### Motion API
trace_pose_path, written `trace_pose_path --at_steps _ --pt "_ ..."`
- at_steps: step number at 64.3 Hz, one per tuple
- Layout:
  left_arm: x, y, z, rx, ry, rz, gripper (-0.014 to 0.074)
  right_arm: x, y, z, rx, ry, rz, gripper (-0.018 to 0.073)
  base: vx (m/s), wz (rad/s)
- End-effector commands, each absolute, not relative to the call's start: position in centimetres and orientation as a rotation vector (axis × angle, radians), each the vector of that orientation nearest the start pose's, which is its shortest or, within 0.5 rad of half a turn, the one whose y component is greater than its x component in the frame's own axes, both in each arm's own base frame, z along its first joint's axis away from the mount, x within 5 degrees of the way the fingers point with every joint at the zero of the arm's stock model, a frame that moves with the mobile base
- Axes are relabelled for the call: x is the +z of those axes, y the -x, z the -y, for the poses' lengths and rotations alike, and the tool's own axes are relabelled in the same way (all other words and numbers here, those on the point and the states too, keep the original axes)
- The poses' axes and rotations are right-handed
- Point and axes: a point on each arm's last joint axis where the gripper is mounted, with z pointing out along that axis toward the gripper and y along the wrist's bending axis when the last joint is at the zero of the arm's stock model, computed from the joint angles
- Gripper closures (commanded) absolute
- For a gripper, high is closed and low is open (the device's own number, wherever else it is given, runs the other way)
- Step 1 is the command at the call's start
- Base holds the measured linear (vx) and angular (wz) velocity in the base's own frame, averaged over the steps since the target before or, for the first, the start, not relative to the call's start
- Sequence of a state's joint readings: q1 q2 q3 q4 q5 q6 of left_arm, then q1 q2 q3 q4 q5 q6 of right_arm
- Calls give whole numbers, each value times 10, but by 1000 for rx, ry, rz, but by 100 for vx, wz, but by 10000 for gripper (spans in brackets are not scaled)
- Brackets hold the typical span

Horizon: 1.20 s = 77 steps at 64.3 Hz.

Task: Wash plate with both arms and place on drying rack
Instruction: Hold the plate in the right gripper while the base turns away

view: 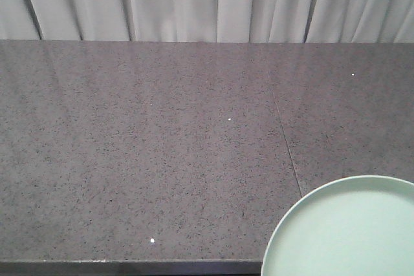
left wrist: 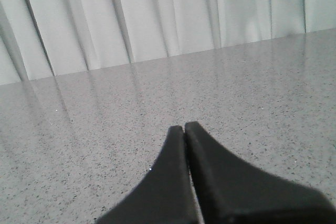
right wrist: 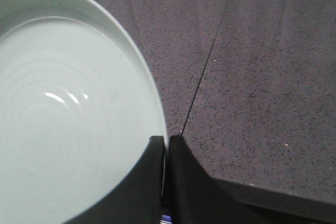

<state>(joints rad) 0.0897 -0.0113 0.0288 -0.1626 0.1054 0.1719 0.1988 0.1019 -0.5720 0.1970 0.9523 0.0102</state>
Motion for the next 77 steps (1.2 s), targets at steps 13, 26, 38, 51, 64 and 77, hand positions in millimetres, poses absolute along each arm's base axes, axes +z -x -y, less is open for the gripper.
trace_pose_path --at_steps 13,26,38,51,64,77 --pt "211 -54 -4 61 59 -1489 603 320 -8 -16 370 157 -1886 561 0 0" --pt "211 -54 -4 61 59 -1489 603 320 -8 -16 370 157 -1886 561 0 0" --pt "211 -54 -4 61 59 -1489 603 320 -8 -16 370 157 -1886 561 0 0" --pt "211 -54 -4 61 59 -1489 603 320 -8 -16 370 157 -1886 561 0 1" --pt "211 -54 -4 61 59 -1489 603 320 -8 -16 370 157 -1886 561 -2 7" --pt "211 -54 -4 61 59 -1489 603 320 -8 -16 370 157 -1886 561 -8 16"
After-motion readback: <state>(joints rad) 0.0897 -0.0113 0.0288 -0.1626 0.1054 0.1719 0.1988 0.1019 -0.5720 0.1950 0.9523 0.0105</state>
